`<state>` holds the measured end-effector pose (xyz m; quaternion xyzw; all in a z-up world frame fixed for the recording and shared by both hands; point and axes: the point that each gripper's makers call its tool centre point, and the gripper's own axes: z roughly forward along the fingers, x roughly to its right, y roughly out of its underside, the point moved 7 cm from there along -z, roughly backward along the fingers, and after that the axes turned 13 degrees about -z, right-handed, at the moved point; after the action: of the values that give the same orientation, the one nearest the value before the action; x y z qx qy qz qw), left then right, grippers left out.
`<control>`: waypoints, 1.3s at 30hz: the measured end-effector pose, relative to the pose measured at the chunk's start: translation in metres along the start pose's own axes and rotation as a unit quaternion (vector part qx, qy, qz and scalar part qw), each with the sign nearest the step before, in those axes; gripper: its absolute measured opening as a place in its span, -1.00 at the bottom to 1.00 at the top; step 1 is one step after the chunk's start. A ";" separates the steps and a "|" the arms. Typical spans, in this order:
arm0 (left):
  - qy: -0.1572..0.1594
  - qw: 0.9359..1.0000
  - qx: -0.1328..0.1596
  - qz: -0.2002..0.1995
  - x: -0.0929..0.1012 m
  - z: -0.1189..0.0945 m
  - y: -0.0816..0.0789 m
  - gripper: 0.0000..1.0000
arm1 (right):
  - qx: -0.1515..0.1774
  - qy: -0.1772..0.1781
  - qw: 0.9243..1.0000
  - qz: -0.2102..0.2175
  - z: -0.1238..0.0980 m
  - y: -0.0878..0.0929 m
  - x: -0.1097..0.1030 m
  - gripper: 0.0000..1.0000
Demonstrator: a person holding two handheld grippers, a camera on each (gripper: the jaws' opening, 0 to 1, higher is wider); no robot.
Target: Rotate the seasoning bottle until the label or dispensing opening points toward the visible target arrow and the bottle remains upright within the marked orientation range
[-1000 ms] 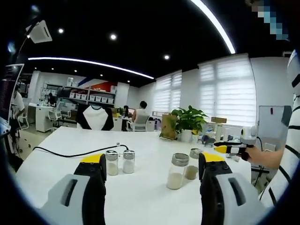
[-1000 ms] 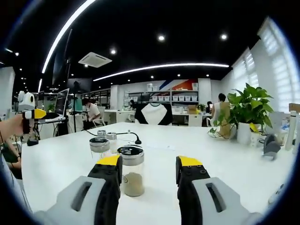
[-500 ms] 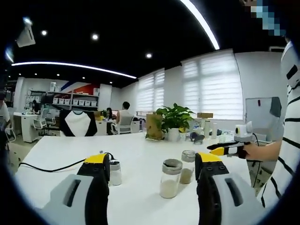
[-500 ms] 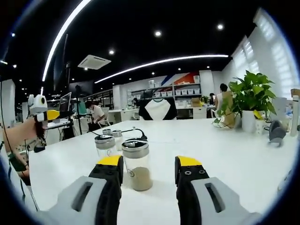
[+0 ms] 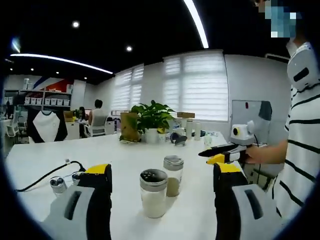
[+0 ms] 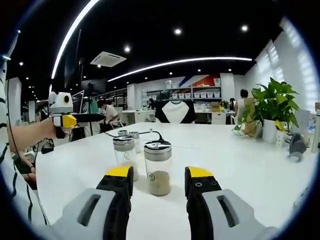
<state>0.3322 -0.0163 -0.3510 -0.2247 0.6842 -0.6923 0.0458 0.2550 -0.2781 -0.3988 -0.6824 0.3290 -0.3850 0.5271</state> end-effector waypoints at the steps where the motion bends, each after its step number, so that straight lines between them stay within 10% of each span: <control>1: 0.000 1.000 -0.008 0.001 -0.004 0.004 -0.001 0.74 | 0.000 -0.002 1.000 0.002 -0.001 0.000 -0.001 -0.20; 21: 0.032 0.997 -0.064 -0.018 -0.025 0.050 0.015 0.45 | -0.018 -0.010 1.000 0.000 -0.003 0.002 -0.009 -0.27; 24: 0.046 0.993 -0.074 -0.075 -0.023 0.054 0.021 0.35 | -0.020 -0.015 1.000 0.009 -0.004 0.002 -0.009 -0.41; 39: 0.016 0.996 -0.084 -0.027 -0.033 0.071 0.037 0.02 | -0.022 -0.022 1.000 0.003 -0.004 0.002 -0.013 -0.51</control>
<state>0.3794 -0.0716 -0.3975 -0.2351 0.7344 -0.6367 -0.0030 0.2454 -0.2692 -0.4028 -0.7013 0.3274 -0.3609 0.5203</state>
